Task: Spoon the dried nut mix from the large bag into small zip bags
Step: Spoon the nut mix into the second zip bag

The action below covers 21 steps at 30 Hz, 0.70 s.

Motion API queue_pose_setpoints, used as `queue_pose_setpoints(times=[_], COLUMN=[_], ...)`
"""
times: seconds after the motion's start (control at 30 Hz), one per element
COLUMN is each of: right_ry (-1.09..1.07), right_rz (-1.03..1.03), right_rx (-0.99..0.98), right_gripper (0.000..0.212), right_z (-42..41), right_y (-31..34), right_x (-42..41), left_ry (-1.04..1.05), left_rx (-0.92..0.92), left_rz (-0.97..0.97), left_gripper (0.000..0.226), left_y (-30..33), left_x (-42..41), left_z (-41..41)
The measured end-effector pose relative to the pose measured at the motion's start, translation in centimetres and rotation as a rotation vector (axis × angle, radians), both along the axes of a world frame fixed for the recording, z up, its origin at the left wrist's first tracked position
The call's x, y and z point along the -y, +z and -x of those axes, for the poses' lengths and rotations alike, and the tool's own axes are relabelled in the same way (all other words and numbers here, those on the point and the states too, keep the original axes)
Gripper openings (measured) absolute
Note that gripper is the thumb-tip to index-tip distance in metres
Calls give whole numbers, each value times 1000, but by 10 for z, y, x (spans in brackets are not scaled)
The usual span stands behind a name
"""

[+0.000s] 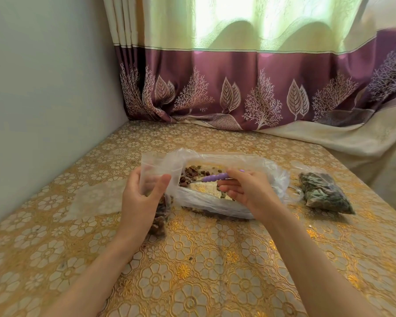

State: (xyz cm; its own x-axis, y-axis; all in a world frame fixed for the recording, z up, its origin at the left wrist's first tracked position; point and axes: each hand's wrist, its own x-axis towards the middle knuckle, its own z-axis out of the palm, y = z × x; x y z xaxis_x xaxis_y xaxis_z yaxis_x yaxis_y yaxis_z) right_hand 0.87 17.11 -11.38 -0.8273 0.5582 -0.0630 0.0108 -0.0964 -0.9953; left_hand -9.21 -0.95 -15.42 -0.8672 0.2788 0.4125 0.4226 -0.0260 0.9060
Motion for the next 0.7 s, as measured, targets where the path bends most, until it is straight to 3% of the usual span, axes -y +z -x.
queue_pose_setpoints(times=[0.1,0.23,0.4,0.7], right_ry=[-27,-138,-249,-243], right_rz=[98,153,195,218], right_rx=[6,-4,-7,-141], right_gripper=[29,45,22,21], right_z=[0,-1,-3,-13], right_y=[0,3,5,25], right_x=[0,-1,-9,-13], left_ry=[2,2,-4,-23], left_rx=[1,-2,-2,17], left_rz=[5,16,16,9], left_gripper=[54,48,48,50], left_y=[0,0,-1,-1], left_x=[0,0,1,1], left_z=[0,1,1,1])
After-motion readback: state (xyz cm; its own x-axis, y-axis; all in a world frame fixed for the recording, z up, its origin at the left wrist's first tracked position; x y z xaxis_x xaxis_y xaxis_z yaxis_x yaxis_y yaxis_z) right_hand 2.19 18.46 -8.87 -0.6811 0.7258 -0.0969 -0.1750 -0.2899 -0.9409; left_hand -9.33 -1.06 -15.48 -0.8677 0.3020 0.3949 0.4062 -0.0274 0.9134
